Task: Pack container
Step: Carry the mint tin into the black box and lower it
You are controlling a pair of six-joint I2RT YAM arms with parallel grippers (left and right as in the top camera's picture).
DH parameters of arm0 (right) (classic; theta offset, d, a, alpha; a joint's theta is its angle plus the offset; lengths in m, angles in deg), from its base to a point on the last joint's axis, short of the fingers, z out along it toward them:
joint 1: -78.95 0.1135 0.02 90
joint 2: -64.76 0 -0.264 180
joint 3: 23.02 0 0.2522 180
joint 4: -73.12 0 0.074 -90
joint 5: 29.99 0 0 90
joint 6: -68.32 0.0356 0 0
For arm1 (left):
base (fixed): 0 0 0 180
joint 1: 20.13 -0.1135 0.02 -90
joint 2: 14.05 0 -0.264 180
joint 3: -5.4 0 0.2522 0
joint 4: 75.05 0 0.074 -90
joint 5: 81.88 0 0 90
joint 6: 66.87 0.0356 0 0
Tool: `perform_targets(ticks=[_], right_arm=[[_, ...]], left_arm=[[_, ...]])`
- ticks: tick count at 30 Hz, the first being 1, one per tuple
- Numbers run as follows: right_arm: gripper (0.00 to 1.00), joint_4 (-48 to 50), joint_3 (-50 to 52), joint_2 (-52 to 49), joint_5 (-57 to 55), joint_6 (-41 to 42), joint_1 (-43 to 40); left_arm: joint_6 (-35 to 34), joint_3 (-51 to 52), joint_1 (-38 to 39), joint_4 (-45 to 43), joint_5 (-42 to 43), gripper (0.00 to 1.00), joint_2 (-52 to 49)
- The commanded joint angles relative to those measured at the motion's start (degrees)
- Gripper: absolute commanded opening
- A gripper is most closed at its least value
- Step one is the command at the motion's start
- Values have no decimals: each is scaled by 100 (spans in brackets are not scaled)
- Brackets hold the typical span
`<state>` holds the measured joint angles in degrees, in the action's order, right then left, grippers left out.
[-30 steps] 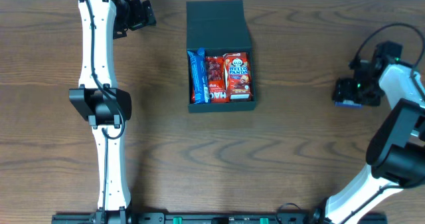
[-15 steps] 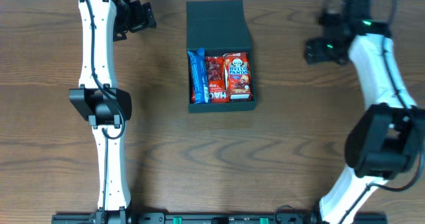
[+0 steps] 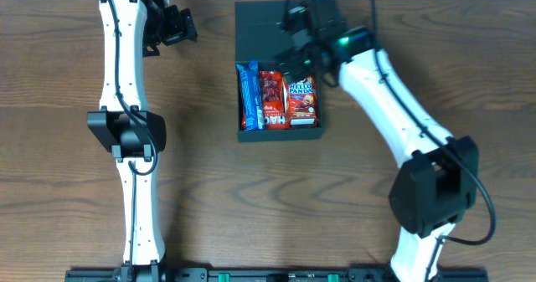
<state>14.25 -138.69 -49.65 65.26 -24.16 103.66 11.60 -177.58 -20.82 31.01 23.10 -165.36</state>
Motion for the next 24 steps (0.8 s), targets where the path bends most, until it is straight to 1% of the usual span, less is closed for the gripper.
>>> perform_targets(ticks=[1, 8, 13, 21, 24], right_arm=[[72, 33, -120, -199, 13, 737, 254], [71, -98, -120, -496, 61, 1119, 474], [72, -195, -120, -632, 122, 1703, 474], [71, -57, -120, -680, 120, 1856, 472], [71, -57, -120, -682, 118, 2190, 472]], left_arm=[[125, -118, -15, 358, -61, 95, 59], [127, -118, -57, 326, -63, 95, 59], [125, -118, -192, 339, -57, 95, 59], [122, -118, -310, 337, -35, 95, 57], [122, -118, -315, 332, -35, 95, 59]])
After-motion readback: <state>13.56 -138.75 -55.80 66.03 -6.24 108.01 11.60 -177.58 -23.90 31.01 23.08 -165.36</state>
